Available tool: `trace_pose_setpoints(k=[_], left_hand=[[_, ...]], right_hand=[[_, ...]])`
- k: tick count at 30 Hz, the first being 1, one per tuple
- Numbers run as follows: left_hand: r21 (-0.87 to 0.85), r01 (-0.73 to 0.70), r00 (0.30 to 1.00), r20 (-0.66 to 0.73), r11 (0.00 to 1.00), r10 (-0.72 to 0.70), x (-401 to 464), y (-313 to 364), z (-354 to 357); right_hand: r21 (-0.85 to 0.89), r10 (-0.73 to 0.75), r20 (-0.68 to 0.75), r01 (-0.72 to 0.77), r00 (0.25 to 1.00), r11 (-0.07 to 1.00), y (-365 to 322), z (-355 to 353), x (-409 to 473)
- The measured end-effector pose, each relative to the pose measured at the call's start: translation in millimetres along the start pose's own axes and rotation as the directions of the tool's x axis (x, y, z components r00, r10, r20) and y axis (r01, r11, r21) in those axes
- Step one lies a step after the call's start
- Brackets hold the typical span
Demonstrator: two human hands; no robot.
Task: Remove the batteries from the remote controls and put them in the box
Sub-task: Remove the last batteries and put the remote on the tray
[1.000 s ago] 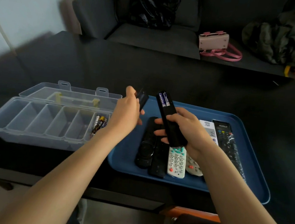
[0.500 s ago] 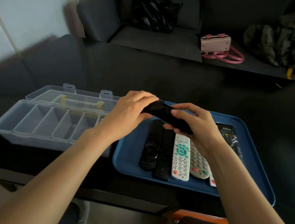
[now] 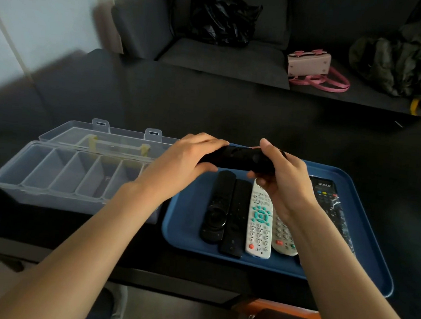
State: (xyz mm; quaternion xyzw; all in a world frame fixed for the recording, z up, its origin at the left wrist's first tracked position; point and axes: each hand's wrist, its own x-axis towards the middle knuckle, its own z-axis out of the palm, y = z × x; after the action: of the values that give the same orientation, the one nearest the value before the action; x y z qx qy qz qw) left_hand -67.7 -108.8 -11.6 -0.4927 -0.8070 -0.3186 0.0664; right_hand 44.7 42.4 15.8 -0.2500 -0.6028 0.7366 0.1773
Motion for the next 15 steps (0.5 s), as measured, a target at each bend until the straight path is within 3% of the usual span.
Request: trace_pose_setpoints(k=[11,15], left_hand=[[-0.025,0.038,0.998,0.049,0.999,-0.037,-1.5,-4.8,-7.6],[0.017,0.041,0.999,0.025,0.999,-0.041,-2.0,-1.9,-5.5]], right_hand=[[0.093,0.025,-0.104,-0.015,0.994,0.996,4.6,12.9,2.3],[0.163,0.018,-0.062,-0.007,0.998,0.987,5.1,15.0,1.3]])
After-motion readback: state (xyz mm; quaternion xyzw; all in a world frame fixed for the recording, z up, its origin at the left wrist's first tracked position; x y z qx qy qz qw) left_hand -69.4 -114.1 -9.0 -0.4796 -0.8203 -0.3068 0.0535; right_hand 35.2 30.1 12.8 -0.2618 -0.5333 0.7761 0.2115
